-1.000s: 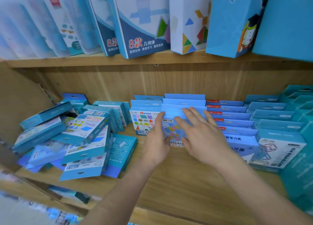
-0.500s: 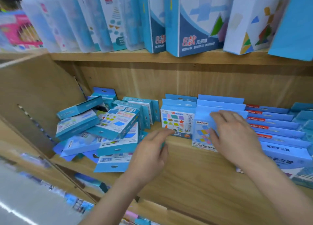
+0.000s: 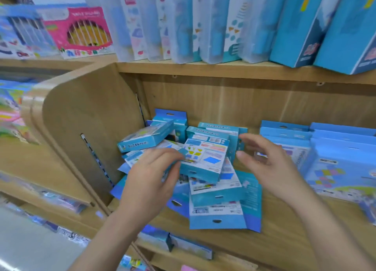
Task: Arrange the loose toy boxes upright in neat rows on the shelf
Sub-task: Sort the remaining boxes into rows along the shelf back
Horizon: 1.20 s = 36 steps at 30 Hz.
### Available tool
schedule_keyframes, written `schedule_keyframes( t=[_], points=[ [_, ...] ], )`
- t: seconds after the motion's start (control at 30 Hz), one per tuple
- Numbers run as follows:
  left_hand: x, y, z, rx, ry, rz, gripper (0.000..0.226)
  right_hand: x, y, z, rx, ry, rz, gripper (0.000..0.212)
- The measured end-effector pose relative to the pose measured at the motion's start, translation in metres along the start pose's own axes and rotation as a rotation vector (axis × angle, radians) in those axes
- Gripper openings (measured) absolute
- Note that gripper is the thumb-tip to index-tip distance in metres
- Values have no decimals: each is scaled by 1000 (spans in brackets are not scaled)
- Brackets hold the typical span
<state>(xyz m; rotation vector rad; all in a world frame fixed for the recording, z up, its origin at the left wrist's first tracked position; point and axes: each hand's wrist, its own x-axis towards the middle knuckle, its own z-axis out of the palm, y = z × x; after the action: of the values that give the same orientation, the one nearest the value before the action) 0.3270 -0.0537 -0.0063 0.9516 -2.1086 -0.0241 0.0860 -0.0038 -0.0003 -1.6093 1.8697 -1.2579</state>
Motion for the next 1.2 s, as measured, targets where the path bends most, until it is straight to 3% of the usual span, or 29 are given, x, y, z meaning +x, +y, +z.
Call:
schedule_keyframes(
  t=[0.17, 0.3, 0.4, 0.5, 0.67, 0.87, 0.93, 1.03, 1.1, 1.2],
  points=[
    [-1, -46, -23, -27, 65, -49, 21, -3, -28, 50, 134, -83, -8, 38],
    [7, -75, -35, 9, 10, -171, 20, -3, -52, 83, -237, -254, -222, 72],
    [29, -86, -34, 2, -105, -208, 31, 4, -58, 104, -526, -263, -348, 71],
    [54, -87, -21, 68, -287, -184, 51, 9, -54, 118, -545, -152, -441, 52],
    [75, -101, -1, 356, -475, -110, 57, 16, -50, 129, -621, -112, -491, 63],
    [76, -102, -1, 485, -327, 98, 51, 21, -55, 139, -709, -77, -537, 56],
    [78, -108, -8, 425, -252, 141, 65, 24, -55, 140, -700, -74, -552, 51],
    [81, -116, -22, 393, -272, 97, 85, 30, -57, 139, -634, -61, -574, 50],
    [79, -115, -32, 315, -223, 40, 76, 36, -59, 138, -550, -58, -597, 48],
    [71, -106, -52, 125, 6, 37, 51, 45, -62, 135, -438, -35, -625, 42]
  ],
)
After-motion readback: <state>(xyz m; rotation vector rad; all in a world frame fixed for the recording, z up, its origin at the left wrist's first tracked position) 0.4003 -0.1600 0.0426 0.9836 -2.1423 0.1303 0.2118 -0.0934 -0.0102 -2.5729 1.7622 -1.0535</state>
